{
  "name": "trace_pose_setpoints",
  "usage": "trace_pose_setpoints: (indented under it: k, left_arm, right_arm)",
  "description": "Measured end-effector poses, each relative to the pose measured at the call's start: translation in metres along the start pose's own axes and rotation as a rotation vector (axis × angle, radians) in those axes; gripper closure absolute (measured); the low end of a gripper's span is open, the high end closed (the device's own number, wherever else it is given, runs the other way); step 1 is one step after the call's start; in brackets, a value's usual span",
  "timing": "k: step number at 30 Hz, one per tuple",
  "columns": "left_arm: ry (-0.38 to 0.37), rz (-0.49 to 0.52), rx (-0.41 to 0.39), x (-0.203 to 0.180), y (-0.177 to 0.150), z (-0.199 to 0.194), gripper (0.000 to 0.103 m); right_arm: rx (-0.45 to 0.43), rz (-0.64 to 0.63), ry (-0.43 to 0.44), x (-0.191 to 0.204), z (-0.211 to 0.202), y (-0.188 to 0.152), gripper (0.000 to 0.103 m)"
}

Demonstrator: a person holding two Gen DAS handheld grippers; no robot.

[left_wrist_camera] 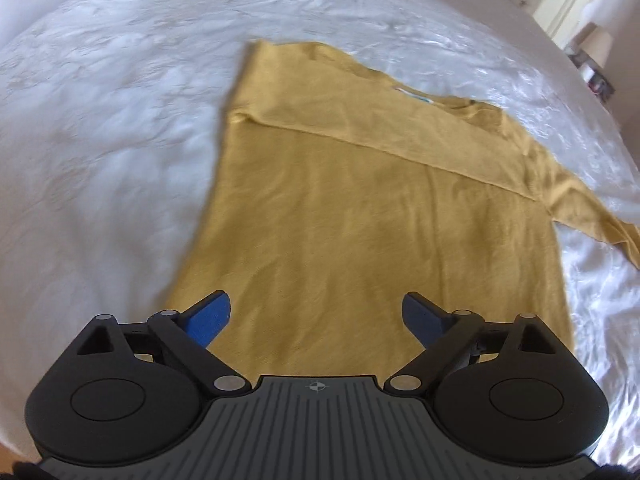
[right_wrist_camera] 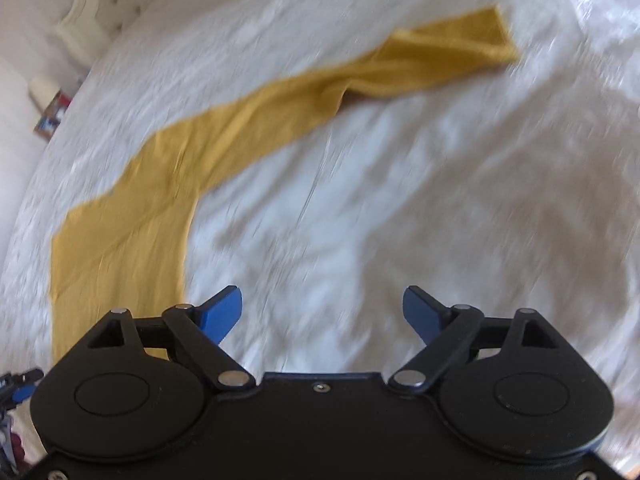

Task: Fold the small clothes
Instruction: 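Move the right gripper across the sweater to the other sleeve cuff, then close the right gripper on the other sleeve cuff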

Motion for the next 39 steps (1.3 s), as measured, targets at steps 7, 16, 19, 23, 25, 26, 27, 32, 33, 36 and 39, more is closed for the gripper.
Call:
trace_pose_setpoints:
  k: [7,16,19,23,25,26,27,32,33,36,39]
  left_arm:
    - [-0.013,0.031,0.018,-0.051,0.013,0.036,0.009]
    - [0.042,0.173,0.176,-0.069,-0.009,0.079,0.009]
    - [0.054,0.22,0.234,-0.066,-0.021,0.092,0.0]
    - [0.043,0.259,0.24,-0.064,-0.029,0.1,0.0]
    - [0.043,0.246,0.246,-0.064,-0.029,0.101,0.0]
    - [0.044,0.244,0.249,-0.063,-0.028,0.103,0.0]
    - [0.045,0.243,0.248,-0.063,-0.028,0.104,0.0]
    - [0.048,0.242,0.221,-0.062,-0.035,0.102,0.0]
    - [0.048,0.241,0.214,-0.061,-0.036,0.101,0.0]
    - [0.047,0.242,0.199,-0.061,-0.042,0.098,0.0]
    - [0.042,0.237,0.187,-0.059,-0.045,0.097,0.0]
  right_arm:
    - [-0.112,0.012,-0.099,-0.029,0.004,0.074,0.009]
    - [-0.218,0.043,-0.207,-0.075,0.019,0.144,0.005]
    - [-0.209,0.06,-0.215,-0.084,0.032,0.154,0.005]
    - [-0.177,0.103,-0.2,-0.094,0.049,0.16,0.005]
    - [-0.163,0.128,-0.187,-0.098,0.056,0.161,0.003]
    - [-0.158,0.139,-0.181,-0.1,0.059,0.162,0.002]
    - [-0.153,0.149,-0.175,-0.102,0.063,0.163,0.0]
    - [-0.107,0.138,-0.241,-0.097,0.075,0.167,0.0]
    - [-0.092,0.12,-0.259,-0.093,0.077,0.169,0.0]
    - [-0.075,0.068,-0.271,-0.083,0.077,0.172,0.033]
    - [-0.047,0.043,-0.282,-0.076,0.072,0.176,0.083]
Point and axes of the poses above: each gripper's, at about its wrist camera, not at the fingertips, and z roughly the way its jaws point, x to its left, y to its top, the point moved 3 cm from there along z, roughly the way its jaws point, and after that the axes turned 3 degrees about -y, right-handed, at the moved point
